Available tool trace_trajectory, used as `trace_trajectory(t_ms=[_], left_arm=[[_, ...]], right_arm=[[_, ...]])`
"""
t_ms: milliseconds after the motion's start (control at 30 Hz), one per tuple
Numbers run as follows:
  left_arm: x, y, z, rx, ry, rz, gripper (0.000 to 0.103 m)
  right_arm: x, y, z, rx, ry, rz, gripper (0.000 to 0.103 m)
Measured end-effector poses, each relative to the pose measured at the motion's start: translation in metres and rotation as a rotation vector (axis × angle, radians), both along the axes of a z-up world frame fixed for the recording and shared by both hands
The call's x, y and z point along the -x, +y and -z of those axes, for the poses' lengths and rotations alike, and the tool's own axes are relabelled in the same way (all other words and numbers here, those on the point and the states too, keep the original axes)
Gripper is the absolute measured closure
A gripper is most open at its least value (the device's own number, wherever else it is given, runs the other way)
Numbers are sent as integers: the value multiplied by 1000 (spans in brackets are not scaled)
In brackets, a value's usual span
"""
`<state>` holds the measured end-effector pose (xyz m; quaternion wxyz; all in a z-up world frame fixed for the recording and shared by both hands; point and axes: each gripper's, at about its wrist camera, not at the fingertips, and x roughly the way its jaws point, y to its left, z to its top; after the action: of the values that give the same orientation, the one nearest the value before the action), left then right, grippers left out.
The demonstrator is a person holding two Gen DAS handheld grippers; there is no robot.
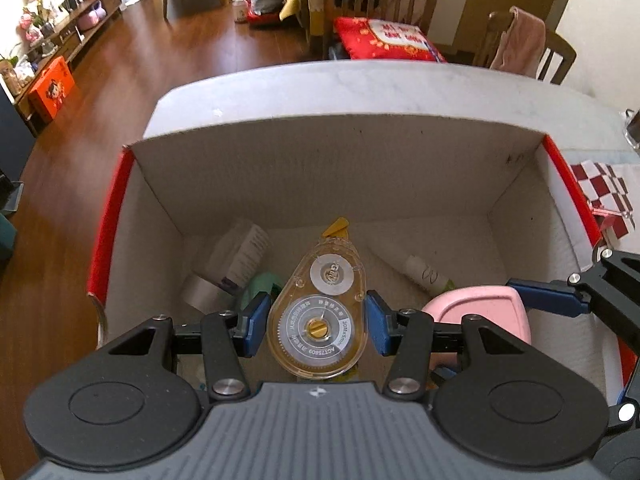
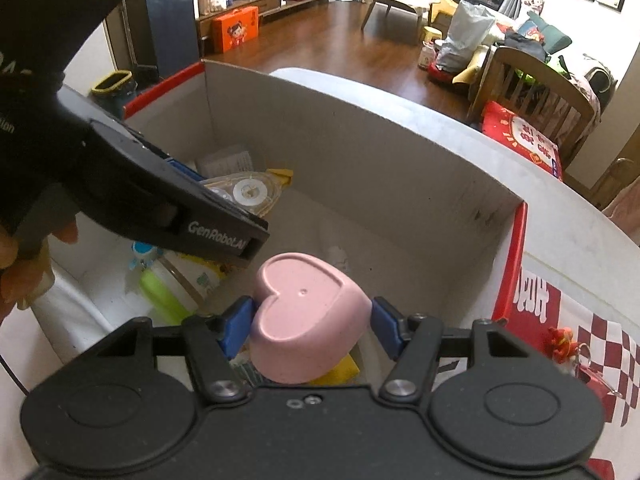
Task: Organize rigid objects
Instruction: 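Open left tool releasing tape dispenser while right tool releases heart dish in box, then lift both open tools out of the shoebox back toward the cloth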
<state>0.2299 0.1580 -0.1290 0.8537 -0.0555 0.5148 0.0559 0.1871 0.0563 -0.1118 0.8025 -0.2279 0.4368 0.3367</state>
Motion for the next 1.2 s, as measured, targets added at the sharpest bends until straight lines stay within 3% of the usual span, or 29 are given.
trace_trajectory(t_ms=[467,633,700,767,1200], left_arm=[[-2,4,1,15,30,-6,52],[2,6,-1,22,27,-18,50],[5,7,-2,22,24,-26,49],[10,8,-4,26,15,-32,39],[30,-1,-19,25,-39,-35,38]], right_arm=[[2,3,1,54,45,-24,39],[11,3,-3,60,16,-45,26],[13,1,-5,52,8,-40,25],[12,-2,-8,38,13,-33,25],[17,-22,-30,-48,17,-8,17]])
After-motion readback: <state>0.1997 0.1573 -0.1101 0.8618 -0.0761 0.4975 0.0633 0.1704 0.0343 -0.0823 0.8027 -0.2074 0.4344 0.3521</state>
